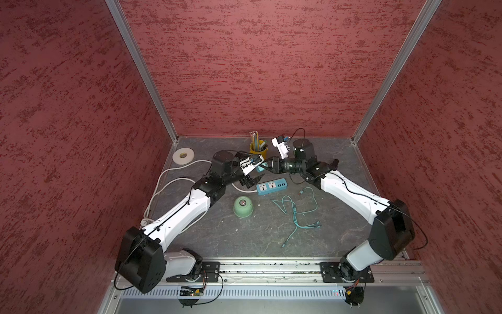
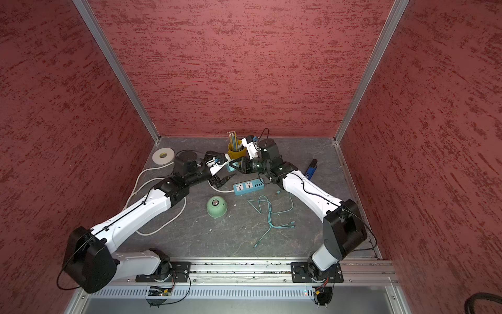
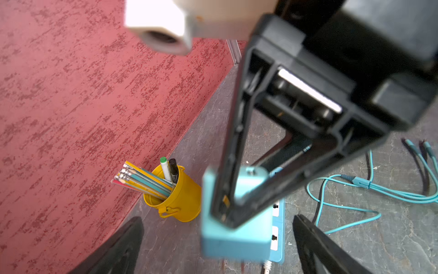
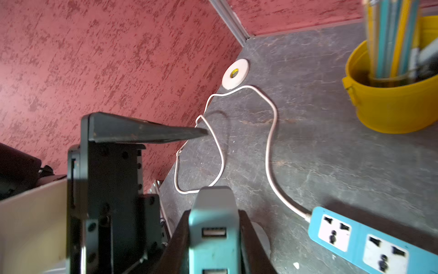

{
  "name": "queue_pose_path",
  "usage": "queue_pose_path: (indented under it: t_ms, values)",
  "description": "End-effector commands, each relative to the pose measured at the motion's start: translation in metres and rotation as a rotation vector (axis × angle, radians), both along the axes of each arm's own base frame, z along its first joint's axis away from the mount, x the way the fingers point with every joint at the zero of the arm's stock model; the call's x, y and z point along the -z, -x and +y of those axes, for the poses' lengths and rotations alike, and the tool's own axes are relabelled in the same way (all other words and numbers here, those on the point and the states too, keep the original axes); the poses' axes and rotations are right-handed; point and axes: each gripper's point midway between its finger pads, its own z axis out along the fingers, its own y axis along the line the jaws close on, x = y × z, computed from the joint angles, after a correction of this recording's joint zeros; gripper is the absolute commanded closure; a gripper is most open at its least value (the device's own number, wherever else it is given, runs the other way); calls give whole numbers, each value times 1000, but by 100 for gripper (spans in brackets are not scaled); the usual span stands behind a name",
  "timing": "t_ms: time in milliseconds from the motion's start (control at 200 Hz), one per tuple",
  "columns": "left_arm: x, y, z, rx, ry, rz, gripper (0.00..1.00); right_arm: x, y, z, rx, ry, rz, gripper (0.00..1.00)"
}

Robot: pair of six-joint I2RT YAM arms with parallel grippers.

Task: Charge the cordless meat grinders
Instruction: Pick up the plug from the center of the board, then adjust the socket at the center of the board.

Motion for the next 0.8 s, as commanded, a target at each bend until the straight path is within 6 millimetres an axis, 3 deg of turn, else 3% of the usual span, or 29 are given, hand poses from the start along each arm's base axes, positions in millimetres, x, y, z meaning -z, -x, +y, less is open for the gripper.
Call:
queue_pose_path:
  t_ms: [0,85,100,205,331,501,796]
  values:
    - [-1,8,8,35,54,77,0,-9,-26,-51,189,8,-54,100]
    - [16,10,8,60,-2,164,0,9,-44,-97,343,61,-43,100]
    - [20,10,7,68,-13,180,0,3,-43,-106,371,59,-60,100]
    - [48,11,-7,128,-138,277,0,10,-49,-162,560,143,-87,100]
    - [71,5,-35,203,-221,355,0,-1,-41,-205,719,243,-162,100]
    - [103,-4,-77,293,-331,459,1,-22,-20,-236,834,297,-244,100]
    - [150,-25,-124,325,-451,537,4,-35,3,-245,849,311,-276,100]
